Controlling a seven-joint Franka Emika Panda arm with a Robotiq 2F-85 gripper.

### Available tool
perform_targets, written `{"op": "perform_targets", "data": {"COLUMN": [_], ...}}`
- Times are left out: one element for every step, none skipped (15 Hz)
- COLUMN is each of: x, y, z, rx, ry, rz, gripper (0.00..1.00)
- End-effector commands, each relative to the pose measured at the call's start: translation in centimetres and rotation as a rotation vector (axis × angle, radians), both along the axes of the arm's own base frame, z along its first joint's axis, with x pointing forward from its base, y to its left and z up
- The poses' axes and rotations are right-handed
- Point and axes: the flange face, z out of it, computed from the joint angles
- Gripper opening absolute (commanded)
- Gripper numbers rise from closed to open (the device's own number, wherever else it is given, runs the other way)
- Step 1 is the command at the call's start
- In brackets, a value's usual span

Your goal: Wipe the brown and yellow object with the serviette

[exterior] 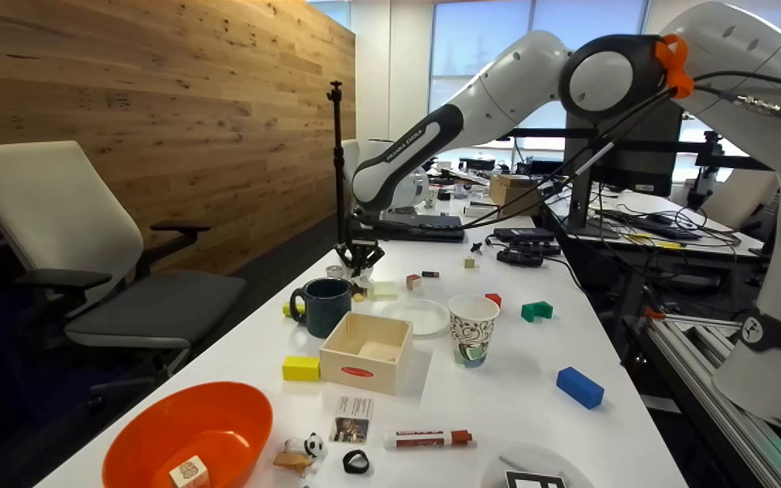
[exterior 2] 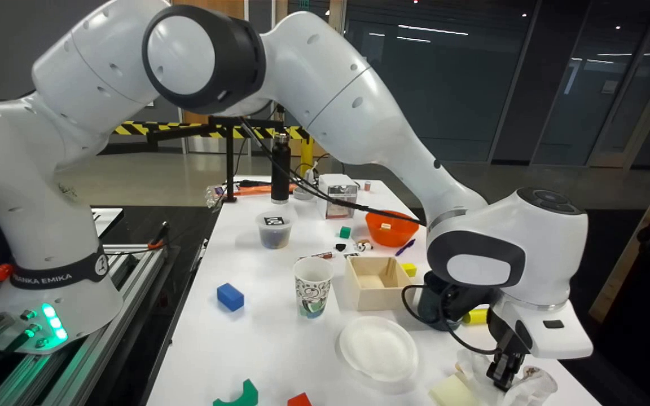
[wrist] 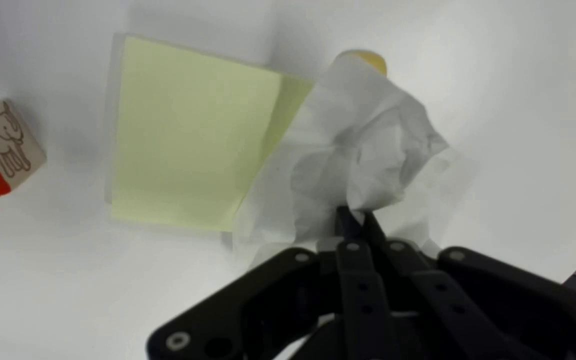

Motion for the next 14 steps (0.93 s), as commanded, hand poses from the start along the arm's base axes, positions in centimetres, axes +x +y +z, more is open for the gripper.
{"op": "perform_targets", "data": {"x": [1.9, 2.0, 1.9, 1.9, 1.8, 1.8, 2.1, 2.2, 2.4, 2.8, 3.1, 3.3, 3.5, 3.7], "y": [-0.8, -1.1, -1.6, -2.0, -2.5, -3.1, -3.6, -4.0, -4.3, -4.5, -4.5, -4.4, -4.4, -4.4], "z": [-1.4, -1.4, -1.5, -1.6, -1.7, -1.8, -1.8, -1.7, -1.6, -1.3, -0.9, -0.6, -0.2, 0.1], "rx": [0.057, 0.072, 0.098, 0.112, 0.133, 0.144, 0.136, 0.144, 0.145, 0.137, 0.136, 0.125, 0.103, 0.067], "ry": [0.057, 0.09, 0.141, 0.171, 0.194, 0.194, 0.161, 0.153, 0.13, 0.096, 0.08, 0.066, 0.049, 0.037], "rz": [-0.065, -0.083, -0.097, -0.121, -0.147, -0.173, -0.189, -0.201, -0.204, -0.199, -0.195, -0.187, -0.187, -0.188], "gripper": [0.01, 0.01, 0.01, 0.01, 0.01, 0.01, 0.01, 0.01, 0.01, 0.01, 0.01, 0.01, 0.01, 0.01]}}
